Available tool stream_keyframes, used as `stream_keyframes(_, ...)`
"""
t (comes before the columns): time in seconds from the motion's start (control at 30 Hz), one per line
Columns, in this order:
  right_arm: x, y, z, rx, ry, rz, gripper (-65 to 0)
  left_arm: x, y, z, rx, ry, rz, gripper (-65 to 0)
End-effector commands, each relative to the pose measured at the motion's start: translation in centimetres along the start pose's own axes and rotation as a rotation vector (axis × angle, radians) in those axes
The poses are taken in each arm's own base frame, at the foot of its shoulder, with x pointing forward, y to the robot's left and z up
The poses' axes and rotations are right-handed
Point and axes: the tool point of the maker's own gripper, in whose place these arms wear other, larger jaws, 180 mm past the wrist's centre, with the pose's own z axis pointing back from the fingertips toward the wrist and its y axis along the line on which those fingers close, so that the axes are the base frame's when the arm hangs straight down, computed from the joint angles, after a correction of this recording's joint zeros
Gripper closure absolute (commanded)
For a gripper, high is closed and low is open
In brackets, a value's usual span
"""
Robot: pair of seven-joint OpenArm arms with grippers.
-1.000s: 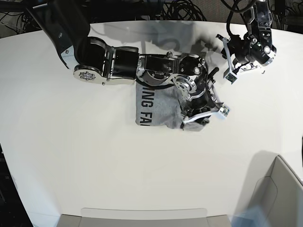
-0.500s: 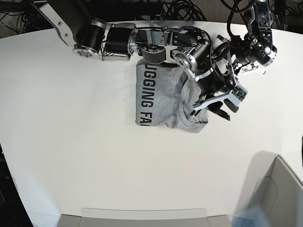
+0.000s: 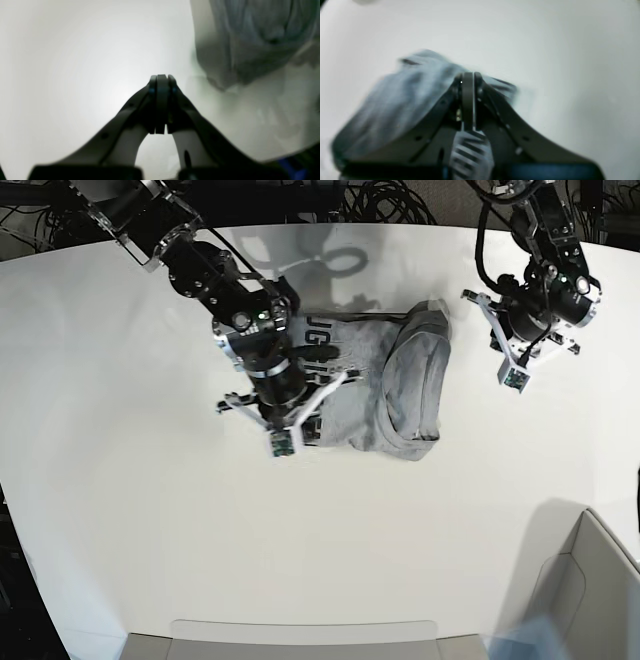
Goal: Fold the T-shirt properly
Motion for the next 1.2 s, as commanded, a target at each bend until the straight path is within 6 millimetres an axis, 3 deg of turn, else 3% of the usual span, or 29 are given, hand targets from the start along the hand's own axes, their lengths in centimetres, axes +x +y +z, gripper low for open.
stream_keyframes(0.0,0.5,-0.8,0.2,0.0,-0.017,-0.019,-0.8,1.9,-0.3,0.4,-0.003,-0.083,0.011,0.0)
stream_keyframes(0.2,-3.8,-4.1,-0.8,-0.015,0.117,-0.023,-0.8,5.1,-3.5,0.2,-0.078,-0.251,0.098,0.0)
stream_keyframes(0.33,-6.2,-4.5,-1.5,-0.01,0.183,0.011,-0.8,7.0,-5.5,0.4,-0.128,-0.342,0.119,0.0)
stream_keyframes(0.43,-7.4,-4.3,-2.0,-0.011,0.216,0.006,-0.8,8.9,-8.4,0.6,-0.2,-0.397,0.06,0.0)
stream_keyframes(0.5,-7.9,-4.5,-2.2,-0.016,0.23,0.01,-0.8,9.7,-10.1,0.6,-0.242,-0.416,0.025,0.0)
stream_keyframes(0.6,-8.0,-4.3,-2.1,-0.011,0.233,0.008,-0.7,11.0,-11.2,0.7,-0.269,-0.443,-0.003,0.0)
stream_keyframes(0.77,-8.5,-4.1,-1.9,-0.005,0.242,0.005,-0.7,11.7,-10.9,-1.9,-0.297,-0.423,0.025,0.0)
stream_keyframes(0.97,-8.8,-4.0,-1.8,-0.004,0.253,0.004,-0.7,9.4,-8.2,-7.0,-0.303,-0.321,0.052,0.0)
stream_keyframes(1.1,-8.8,-3.9,-1.7,-0.002,0.252,0.003,-0.7,7.8,-3.5,-8.6,-0.235,-0.311,0.168,0.0)
stream_keyframes(1.17,-8.9,-4.0,-1.7,-0.002,0.254,0.005,-0.7,8.3,-0.6,-8.8,-0.191,-0.33,0.237,0.0)
